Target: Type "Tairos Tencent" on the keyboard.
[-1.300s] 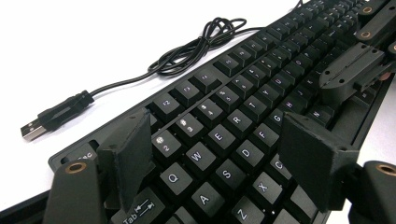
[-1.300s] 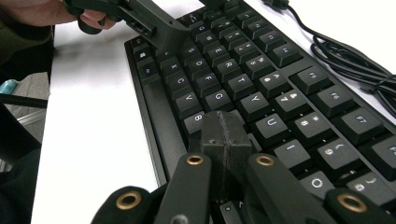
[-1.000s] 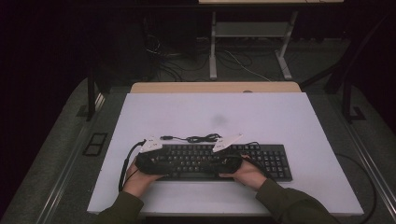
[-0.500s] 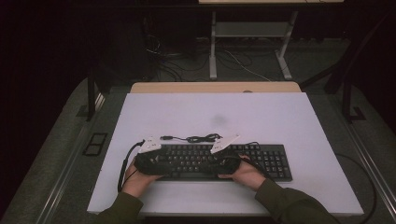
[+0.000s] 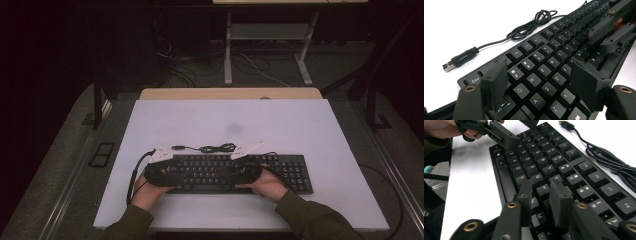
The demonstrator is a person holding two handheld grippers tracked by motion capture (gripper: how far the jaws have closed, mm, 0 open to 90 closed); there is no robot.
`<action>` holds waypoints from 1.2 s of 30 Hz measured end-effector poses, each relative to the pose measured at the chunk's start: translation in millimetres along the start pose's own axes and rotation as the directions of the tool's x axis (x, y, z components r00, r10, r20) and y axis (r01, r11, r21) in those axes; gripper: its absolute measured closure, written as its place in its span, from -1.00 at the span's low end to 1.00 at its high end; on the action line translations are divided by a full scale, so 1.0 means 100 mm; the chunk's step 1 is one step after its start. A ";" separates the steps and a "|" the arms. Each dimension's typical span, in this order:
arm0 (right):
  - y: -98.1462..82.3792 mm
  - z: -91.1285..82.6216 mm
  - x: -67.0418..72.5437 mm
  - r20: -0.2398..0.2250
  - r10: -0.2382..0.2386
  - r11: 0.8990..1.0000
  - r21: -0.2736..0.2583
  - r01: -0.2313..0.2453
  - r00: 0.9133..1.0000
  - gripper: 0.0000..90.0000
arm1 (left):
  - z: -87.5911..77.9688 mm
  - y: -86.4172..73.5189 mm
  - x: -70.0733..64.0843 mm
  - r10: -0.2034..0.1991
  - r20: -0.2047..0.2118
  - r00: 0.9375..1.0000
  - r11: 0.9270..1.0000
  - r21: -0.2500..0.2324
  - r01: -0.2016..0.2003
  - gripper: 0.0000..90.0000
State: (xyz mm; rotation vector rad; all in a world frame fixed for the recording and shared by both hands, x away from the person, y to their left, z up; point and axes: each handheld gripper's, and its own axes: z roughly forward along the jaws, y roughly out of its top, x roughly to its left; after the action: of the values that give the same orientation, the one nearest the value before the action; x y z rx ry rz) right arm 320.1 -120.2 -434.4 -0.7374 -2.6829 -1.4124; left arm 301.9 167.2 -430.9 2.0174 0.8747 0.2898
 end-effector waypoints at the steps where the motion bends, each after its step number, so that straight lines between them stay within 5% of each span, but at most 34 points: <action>1: 0.00 -0.01 0.00 0.002 0.004 1.000 -0.001 -0.004 1.000 0.49 | 0.00 0.00 0.00 0.001 0.000 1.000 1.000 0.000 -0.001 -0.30; 11: -0.04 -0.08 -0.06 0.043 0.029 0.999 -0.017 -0.028 0.999 0.05 | 0.03 0.06 0.00 0.003 0.031 1.000 1.000 -0.002 -0.003 0.04; 27: -0.12 -0.19 -0.16 0.095 0.074 0.997 -0.024 -0.072 0.993 -0.34 | 0.16 0.18 -0.05 0.044 0.111 0.993 0.999 0.027 -0.047 0.94; 36: -0.16 -0.24 -0.17 0.124 0.085 0.996 -0.027 -0.082 0.989 -0.41 | 0.29 0.23 -0.09 0.061 0.143 0.988 0.996 0.049 -0.068 0.97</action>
State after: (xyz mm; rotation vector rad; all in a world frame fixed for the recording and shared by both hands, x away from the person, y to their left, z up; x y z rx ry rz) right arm 324.4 -153.6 -436.5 -0.9593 -2.6951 -1.4246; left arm 320.7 134.3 -427.9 2.0912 0.7370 0.1583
